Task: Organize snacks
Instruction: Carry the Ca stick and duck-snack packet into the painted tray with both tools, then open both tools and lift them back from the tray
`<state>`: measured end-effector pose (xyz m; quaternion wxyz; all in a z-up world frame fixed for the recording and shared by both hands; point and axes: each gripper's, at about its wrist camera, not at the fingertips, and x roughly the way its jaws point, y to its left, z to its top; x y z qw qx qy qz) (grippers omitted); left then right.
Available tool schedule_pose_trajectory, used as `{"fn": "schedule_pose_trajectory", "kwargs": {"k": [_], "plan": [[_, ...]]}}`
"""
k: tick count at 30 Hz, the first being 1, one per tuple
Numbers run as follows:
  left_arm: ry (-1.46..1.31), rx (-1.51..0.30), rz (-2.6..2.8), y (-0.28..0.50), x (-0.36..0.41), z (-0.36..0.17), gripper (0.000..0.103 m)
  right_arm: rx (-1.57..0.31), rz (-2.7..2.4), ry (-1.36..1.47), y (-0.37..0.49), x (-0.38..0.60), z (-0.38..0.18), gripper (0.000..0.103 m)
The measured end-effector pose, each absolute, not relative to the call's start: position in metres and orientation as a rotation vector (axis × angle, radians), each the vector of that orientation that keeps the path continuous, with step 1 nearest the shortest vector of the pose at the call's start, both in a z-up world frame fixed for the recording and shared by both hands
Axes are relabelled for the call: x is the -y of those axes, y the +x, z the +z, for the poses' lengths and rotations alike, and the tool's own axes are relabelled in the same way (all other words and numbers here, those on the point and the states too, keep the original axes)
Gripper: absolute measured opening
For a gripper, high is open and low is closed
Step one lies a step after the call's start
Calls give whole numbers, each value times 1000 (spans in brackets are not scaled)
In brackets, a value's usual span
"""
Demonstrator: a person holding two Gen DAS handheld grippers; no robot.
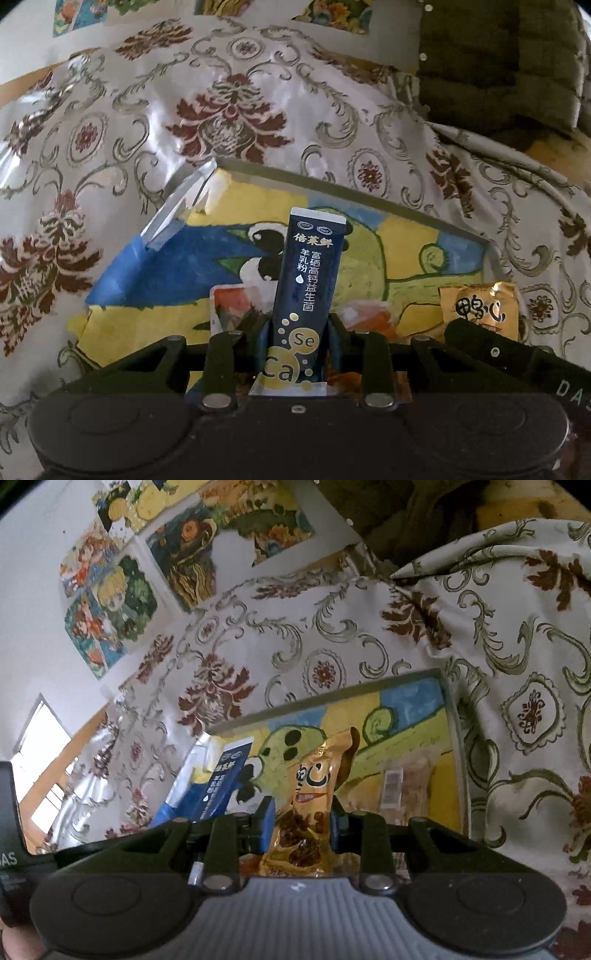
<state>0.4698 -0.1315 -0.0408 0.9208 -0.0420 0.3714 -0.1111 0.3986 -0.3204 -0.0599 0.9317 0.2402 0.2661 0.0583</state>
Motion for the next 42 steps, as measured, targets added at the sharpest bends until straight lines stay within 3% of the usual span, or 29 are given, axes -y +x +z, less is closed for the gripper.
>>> {"fn": "schedule_pose_trajectory", "kwargs": {"k": [5, 8, 12, 19, 23, 26, 36, 42], "plan": [[-102, -786, -223, 472, 129, -46, 35, -561, 108, 465, 401, 317, -62, 35], [-144, -805, -210, 473, 124, -47, 36, -554, 88, 402, 401, 311, -54, 46], [-175, -804, -211, 471, 119, -42, 39, -539, 89, 394, 398, 311, -47, 54], [-150, -760, -188, 460, 119, -22, 66, -526, 47, 420, 394, 326, -38, 65], [-149, -700, -156, 444, 114, -2, 88, -498, 29, 430, 384, 336, -25, 79], [-184, -651, -145, 427, 105, 15, 98, -467, 21, 442, 372, 343, -12, 86], [-233, -564, -116, 363, 81, 59, 102, -407, 57, 340, 323, 327, 31, 101], [-205, -511, -93, 317, 69, 75, 102, -352, 83, 303, 287, 319, 55, 103]]}}
